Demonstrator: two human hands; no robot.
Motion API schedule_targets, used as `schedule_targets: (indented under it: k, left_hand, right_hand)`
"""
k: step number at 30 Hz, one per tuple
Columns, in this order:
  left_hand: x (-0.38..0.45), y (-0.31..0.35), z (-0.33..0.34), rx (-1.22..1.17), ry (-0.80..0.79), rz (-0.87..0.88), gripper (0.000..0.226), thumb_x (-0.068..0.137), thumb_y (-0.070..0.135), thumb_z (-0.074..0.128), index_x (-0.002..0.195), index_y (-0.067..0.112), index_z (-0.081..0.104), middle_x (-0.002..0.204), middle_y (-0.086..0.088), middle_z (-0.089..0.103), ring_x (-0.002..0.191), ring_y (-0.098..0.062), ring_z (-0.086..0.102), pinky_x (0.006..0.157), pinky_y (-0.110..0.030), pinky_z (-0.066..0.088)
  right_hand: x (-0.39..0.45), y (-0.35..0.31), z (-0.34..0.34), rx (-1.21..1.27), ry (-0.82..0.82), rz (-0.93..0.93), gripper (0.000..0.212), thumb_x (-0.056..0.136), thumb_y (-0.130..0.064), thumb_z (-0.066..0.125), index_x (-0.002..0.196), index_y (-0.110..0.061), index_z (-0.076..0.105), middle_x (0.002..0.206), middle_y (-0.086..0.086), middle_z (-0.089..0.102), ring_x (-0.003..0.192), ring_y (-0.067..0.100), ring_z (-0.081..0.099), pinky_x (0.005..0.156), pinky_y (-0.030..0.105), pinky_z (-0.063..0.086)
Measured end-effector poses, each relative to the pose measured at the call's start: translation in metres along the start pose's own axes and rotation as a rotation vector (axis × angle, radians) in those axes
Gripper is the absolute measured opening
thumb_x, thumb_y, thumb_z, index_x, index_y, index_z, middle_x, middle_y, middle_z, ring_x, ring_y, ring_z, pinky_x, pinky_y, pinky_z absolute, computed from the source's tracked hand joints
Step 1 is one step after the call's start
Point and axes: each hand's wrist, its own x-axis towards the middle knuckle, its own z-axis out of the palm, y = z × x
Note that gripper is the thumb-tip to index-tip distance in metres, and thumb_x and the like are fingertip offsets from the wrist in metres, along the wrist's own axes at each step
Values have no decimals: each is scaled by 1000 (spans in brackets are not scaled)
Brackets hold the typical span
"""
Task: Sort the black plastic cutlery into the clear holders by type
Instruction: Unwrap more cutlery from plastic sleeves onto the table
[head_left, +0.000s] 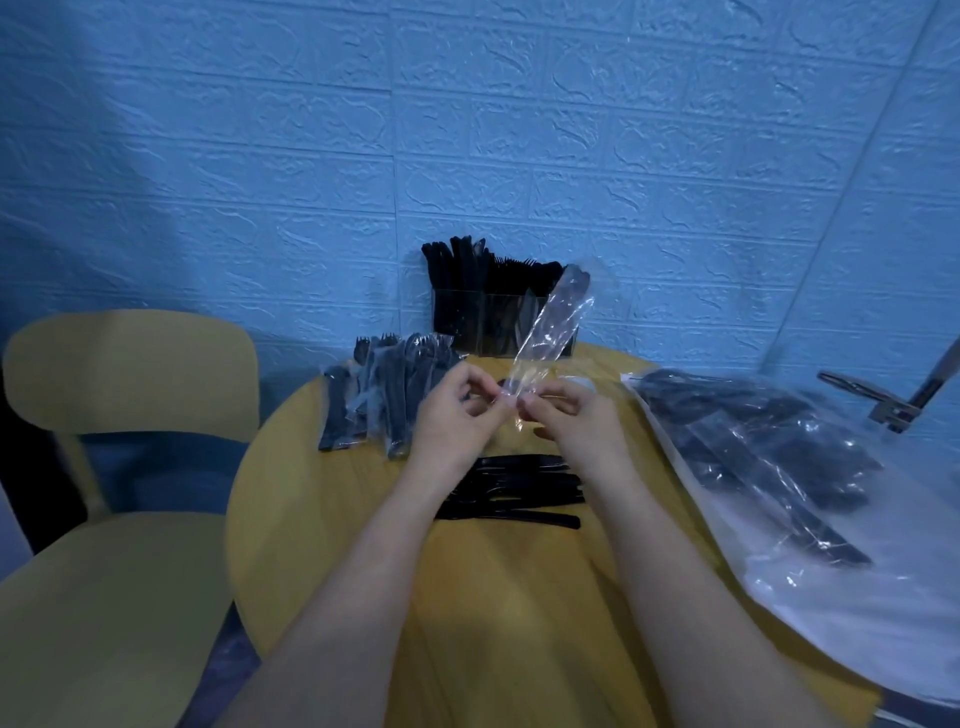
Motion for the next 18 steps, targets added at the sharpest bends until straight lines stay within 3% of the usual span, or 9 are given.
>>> schedule_targets:
  k: [2,4,8,10,13,15,18]
  left_hand:
    - [3,-1,-4,55,-51,16,13,82,18,71,86,21,59,90,7,65,84,-2,63,76,-17,50]
    - [7,-4,-14,236,23,34,11,83,21,69,90,25,60,95,10,64,89,-2,60,78,-16,45]
    - [17,-28,-48,644,291,-81,18,87,24,65,105,22,61,113,1,60,106,-18,54,89,-35,46]
    - [18,-36,-55,718,280,-196,30,88,34,64,114,21,57,122,-6,56,114,-25,51,96,-43,44]
    - [17,-40,-54,789,219,-297,48,87,45,61,125,18,49,134,-11,47,123,-29,45,100,-46,41]
    - [17,-40,-53,794,226,-305,53,87,45,62,129,16,46,135,-13,45,124,-30,43,99,-45,40]
    - [17,-42,-54,729,249,-300,49,88,36,64,128,15,45,129,-12,49,115,-29,51,95,-43,44]
  right_hand:
    - [3,2,-6,127,73,43,5,87,-7,65,92,-9,64,90,11,71,83,20,67,75,26,55]
    - [9,4,-16,152,169,68,11,90,-7,60,100,-8,65,87,8,70,81,19,67,73,25,55]
    - [16,15,-32,-259,395,6,23,94,-16,53,113,-12,66,87,4,70,86,18,64,78,28,48]
    - [17,21,-35,-420,426,-13,29,96,-17,51,121,-10,62,103,8,69,94,20,63,77,24,44]
    - [22,31,-38,-606,443,-35,32,96,-15,49,126,-9,59,111,14,67,100,29,62,86,35,49]
    - [24,37,-40,-734,428,-42,34,95,-14,49,126,-7,58,110,17,67,100,33,60,92,43,48]
    - [24,41,-42,-925,379,-6,35,95,-19,50,127,-6,56,118,19,61,110,34,53,96,42,42]
